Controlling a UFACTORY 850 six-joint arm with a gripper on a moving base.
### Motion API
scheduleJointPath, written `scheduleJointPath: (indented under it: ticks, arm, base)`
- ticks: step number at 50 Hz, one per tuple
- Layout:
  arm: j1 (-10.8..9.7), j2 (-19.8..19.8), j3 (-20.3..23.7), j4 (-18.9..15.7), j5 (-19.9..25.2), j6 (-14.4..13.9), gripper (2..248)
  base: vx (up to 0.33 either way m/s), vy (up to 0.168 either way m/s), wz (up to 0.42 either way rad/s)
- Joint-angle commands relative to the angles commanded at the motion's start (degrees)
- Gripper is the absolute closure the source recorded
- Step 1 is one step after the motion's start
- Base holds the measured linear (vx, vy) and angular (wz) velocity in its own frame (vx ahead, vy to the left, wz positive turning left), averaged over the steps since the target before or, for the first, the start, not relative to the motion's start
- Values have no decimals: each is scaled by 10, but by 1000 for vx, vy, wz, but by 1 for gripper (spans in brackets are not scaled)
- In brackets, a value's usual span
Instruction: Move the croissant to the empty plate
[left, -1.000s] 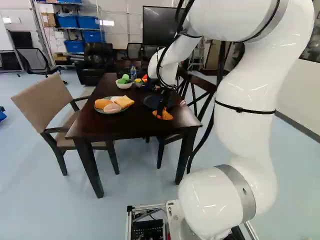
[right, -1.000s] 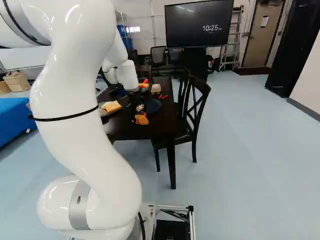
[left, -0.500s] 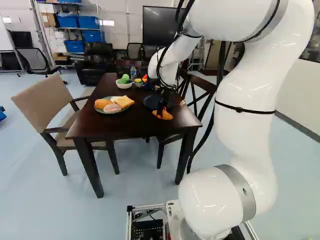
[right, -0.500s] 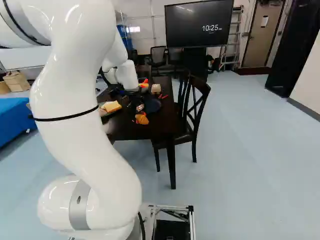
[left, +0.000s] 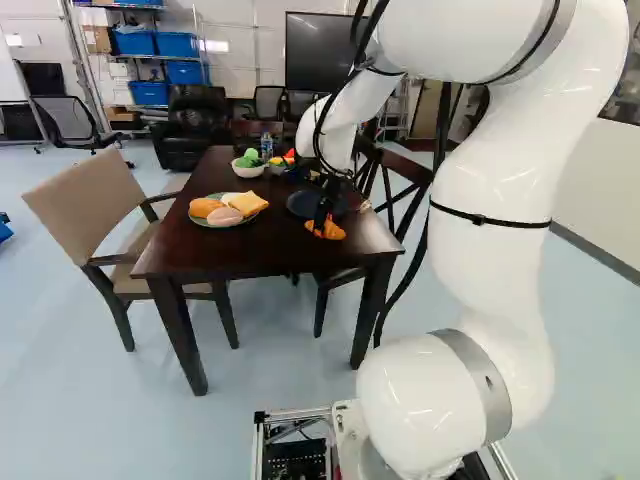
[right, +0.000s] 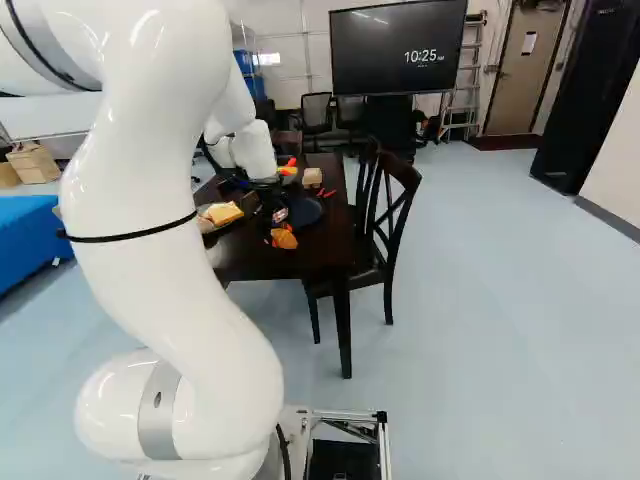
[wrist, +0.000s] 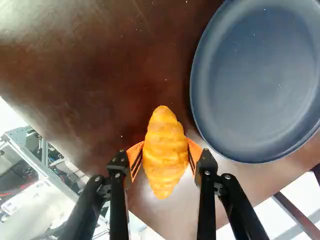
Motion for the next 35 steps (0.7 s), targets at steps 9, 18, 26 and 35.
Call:
scheduleJointPath:
  ticks: [9, 18, 26, 35]
  arm:
    - [0, 0, 0, 0, 0, 0, 121]
    - [0, 0, 0, 0, 0, 0, 117]
    - [0, 0, 0, 0, 0, 0, 118]
    - [0, 0, 0, 0, 0, 0, 118]
  base:
    - [0, 0, 0]
    - [0, 0, 0]
    - [0, 0, 0]
    - [0, 0, 0]
